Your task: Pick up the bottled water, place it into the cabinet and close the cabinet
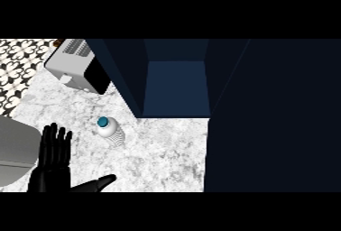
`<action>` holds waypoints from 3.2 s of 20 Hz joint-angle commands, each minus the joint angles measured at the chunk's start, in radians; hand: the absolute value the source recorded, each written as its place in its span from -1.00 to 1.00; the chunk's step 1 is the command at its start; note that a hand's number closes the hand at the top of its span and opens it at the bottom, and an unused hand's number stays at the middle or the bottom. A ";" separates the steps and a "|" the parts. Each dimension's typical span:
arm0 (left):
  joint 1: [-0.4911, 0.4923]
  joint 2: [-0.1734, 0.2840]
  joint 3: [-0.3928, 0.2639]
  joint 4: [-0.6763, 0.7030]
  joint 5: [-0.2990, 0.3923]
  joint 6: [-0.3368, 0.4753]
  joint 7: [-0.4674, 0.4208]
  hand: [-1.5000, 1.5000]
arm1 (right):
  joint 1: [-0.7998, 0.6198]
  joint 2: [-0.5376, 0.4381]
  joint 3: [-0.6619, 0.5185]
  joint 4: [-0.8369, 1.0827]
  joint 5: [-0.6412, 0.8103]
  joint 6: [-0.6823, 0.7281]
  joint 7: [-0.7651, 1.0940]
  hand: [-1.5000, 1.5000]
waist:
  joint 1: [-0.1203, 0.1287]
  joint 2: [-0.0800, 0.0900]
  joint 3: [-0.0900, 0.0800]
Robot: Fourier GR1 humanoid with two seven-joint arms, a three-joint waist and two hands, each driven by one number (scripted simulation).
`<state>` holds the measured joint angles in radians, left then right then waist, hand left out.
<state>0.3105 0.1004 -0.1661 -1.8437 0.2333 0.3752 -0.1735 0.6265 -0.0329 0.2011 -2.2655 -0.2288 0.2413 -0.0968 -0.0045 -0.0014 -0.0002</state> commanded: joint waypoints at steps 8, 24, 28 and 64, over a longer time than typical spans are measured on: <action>-0.130 0.017 0.141 0.307 0.067 -0.132 -0.072 -1.00 | -0.025 0.005 0.007 0.043 0.011 -0.007 -0.016 -1.00 | 0.000 0.001 0.000; -0.365 0.003 0.320 0.898 0.197 -0.379 -0.288 -1.00 | 0.010 -0.043 -0.066 0.085 -0.063 0.064 -0.100 -1.00 | -0.003 0.001 0.000; -0.444 0.011 0.346 1.044 0.182 -0.395 -0.348 -1.00 | 0.054 -0.027 -0.007 0.072 -0.014 0.060 -0.111 -1.00 | -0.005 0.001 0.000; -0.766 -0.004 0.406 1.617 0.158 -0.781 -0.614 1.00 | 0.035 -0.044 0.035 0.005 -0.036 0.026 -0.032 -1.00 | -0.021 0.007 -0.002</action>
<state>-0.4480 0.1006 0.2580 -0.2682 0.4132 -0.3385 -0.7731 0.6269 -0.0563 0.2403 -2.2134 -0.2388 0.2575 -0.1448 -0.0198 0.0004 0.0092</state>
